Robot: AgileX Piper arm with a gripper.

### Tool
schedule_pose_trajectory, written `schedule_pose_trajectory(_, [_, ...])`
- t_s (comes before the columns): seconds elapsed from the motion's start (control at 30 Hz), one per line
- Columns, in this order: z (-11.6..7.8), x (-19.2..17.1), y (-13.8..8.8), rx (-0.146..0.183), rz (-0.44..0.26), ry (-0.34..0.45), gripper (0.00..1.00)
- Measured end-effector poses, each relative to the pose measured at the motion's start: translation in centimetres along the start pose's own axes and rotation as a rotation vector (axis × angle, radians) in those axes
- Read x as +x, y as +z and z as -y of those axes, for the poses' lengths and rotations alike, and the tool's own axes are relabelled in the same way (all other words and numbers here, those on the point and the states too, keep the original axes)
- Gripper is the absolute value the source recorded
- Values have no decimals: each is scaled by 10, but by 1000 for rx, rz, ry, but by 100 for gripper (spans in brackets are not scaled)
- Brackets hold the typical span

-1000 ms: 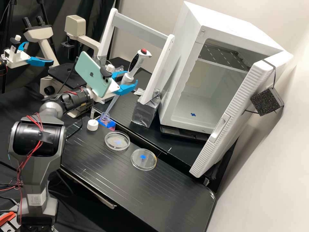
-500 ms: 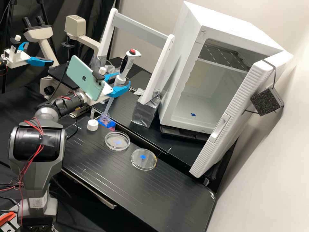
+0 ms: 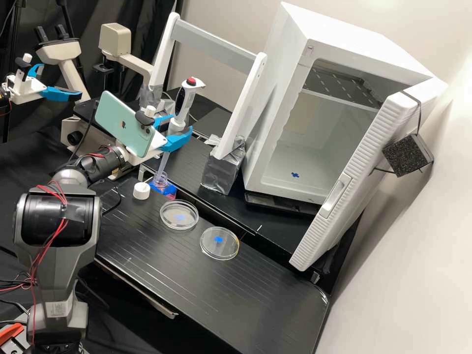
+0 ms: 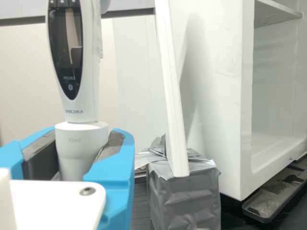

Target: Use the pipette

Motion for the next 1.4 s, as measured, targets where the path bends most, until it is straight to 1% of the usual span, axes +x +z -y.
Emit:
schedule_pose_trajectory(0.13, [1,0,0,-4,0,1,0])
schedule_pose_trajectory(0.27, [8,2,3,-22,9,-12,0])
schedule_pose_trajectory(0.5, [15,13,4,-39,24,-3,0])
schedule_pose_trajectory(0.8, [28,14,12,-76,43,-30,0])
schedule_pose_trajectory(0.93, [35,13,18,-102,51,-50,0])
schedule_pose_trajectory(1.0, [36,13,19,-107,52,-53,0])
schedule_pose_trajectory(1.4, [36,13,18,-100,49,-54,0])
